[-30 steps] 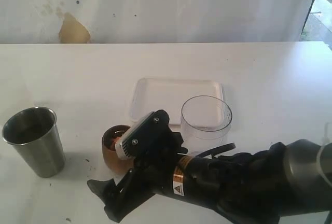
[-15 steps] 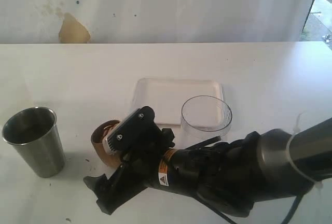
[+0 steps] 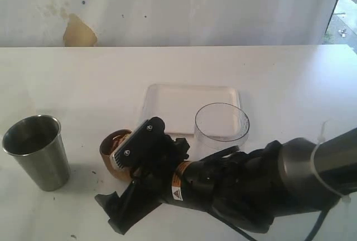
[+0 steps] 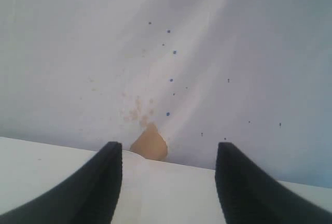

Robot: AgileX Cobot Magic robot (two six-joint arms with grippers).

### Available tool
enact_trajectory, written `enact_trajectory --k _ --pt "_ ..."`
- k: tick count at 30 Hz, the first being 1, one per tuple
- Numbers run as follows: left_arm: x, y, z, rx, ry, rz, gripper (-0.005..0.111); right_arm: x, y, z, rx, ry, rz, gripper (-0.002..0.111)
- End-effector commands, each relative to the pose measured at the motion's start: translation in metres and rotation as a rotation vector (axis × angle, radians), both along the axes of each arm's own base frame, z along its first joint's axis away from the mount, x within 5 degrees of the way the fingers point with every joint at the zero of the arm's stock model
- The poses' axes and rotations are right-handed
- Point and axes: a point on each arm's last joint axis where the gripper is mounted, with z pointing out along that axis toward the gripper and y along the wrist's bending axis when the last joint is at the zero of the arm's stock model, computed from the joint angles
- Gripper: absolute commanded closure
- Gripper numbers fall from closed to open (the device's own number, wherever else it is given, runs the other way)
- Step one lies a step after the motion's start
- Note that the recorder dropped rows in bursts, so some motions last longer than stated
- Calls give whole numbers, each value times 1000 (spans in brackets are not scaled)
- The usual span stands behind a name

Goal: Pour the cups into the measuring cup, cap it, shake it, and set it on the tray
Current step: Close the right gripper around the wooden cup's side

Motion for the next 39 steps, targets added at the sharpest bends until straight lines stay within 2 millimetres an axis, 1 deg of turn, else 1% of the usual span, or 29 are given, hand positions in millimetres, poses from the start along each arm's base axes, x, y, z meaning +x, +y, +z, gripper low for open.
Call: enact_trajectory --k 1,6,16,22,27,34,39 --pt "-1 0 1 7 -8 -2 55 2 -4 11 -13 -30 -29 3" --pt "-1 0 1 7 -8 -2 55 3 -4 17 7 -48 -43 3" --pt "-1 0 1 7 -8 -2 55 4 -5 16 -12 -63 -41 3" --pt "-1 0 1 7 -8 -2 55 2 -7 12 -69 -45 -28 3" --pt "-1 0 1 7 -8 -2 55 2 -7 10 -71 -40 -31 3" --pt "-1 0 1 7 -8 -2 55 11 -14 0 -67 -8 -99 3" --pt "-1 0 1 7 -8 -2 55 14 -12 -5 -52 -38 -94 3"
